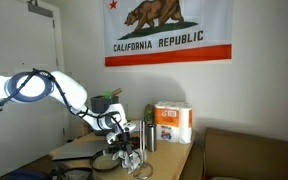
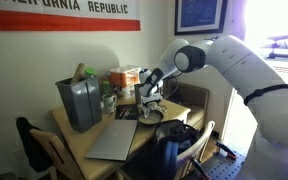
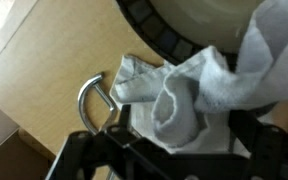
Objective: Use the towel to wipe the bowl
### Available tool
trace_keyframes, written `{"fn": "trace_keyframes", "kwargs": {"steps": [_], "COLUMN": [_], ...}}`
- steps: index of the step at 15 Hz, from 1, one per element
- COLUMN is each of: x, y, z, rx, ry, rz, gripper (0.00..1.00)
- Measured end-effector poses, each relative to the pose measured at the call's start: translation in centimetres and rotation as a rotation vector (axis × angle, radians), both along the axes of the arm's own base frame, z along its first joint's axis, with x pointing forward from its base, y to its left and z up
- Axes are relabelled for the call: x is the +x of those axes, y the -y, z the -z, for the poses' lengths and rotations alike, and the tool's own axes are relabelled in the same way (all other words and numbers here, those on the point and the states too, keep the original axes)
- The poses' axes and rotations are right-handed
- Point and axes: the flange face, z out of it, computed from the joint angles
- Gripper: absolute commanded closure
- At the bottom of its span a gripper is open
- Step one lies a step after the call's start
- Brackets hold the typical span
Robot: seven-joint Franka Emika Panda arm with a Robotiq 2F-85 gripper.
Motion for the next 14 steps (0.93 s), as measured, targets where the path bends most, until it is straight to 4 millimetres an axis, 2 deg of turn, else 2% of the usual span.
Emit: {"fn": "trace_keyframes", "kwargs": {"steps": [3, 8, 9, 12, 14], "x": [-0.2, 0.0, 0.0, 0.1, 0.2], "y": [0.5, 0.8, 0.9, 0.8, 0.8], "z": [1.0, 0.7, 0.6, 0.3, -0.3], "rx": [-0.002, -0.006, -0.006, -0.002, 0.003], "ry": [-0.013, 0.002, 0.006, 0.015, 0.022], "rz": [0.009, 0.010, 0.009, 0.010, 0.014], "gripper": [0.45, 0.84, 0.90, 0.96, 0.92]}}
